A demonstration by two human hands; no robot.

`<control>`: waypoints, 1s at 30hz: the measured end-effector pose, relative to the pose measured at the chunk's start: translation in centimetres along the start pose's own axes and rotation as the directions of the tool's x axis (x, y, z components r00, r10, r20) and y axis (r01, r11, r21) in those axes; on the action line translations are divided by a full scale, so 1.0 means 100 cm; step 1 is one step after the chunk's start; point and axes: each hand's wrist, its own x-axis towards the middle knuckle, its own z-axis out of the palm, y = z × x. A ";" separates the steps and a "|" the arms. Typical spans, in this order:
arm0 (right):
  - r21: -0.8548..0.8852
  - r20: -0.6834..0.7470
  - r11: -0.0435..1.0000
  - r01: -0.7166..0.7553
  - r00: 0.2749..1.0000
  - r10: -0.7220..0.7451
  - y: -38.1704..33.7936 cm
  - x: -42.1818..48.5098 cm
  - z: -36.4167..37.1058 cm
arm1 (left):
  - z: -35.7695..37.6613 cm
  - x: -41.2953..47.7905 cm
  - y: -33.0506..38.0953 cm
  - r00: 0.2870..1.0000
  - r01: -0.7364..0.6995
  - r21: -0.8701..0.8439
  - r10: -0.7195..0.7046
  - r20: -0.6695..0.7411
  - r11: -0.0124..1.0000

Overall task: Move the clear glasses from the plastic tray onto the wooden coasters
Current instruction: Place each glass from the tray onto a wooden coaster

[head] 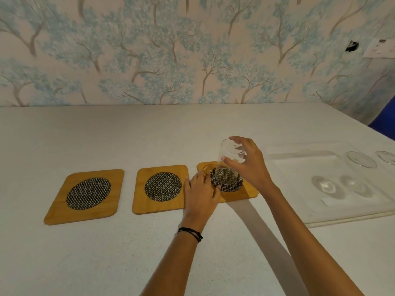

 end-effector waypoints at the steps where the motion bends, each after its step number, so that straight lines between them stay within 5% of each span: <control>1: -0.002 0.003 1.000 -0.002 1.000 0.002 0.000 0.000 0.001 | 0.000 0.000 0.000 1.000 0.003 0.004 -0.003 0.003 1.000; 13: 0.004 0.060 1.000 -0.013 0.998 0.013 0.000 0.001 -0.003 | -0.001 -0.002 0.000 1.000 0.006 0.005 -0.006 -0.002 1.000; 21: -0.042 -0.023 0.998 0.037 0.999 -0.038 0.011 -0.010 -0.057 | -0.008 -0.012 0.012 1.000 0.005 0.092 -0.006 0.014 0.996; 26: -0.092 -0.090 0.994 0.063 0.993 -0.072 0.022 -0.019 -0.094 | -0.021 -0.021 0.029 0.988 -0.034 0.123 0.052 -0.144 0.992; 30: -0.127 -0.137 0.988 0.082 0.986 -0.099 0.034 -0.026 -0.123 | -0.027 -0.025 0.055 0.964 -0.123 -0.060 0.105 -0.243 0.991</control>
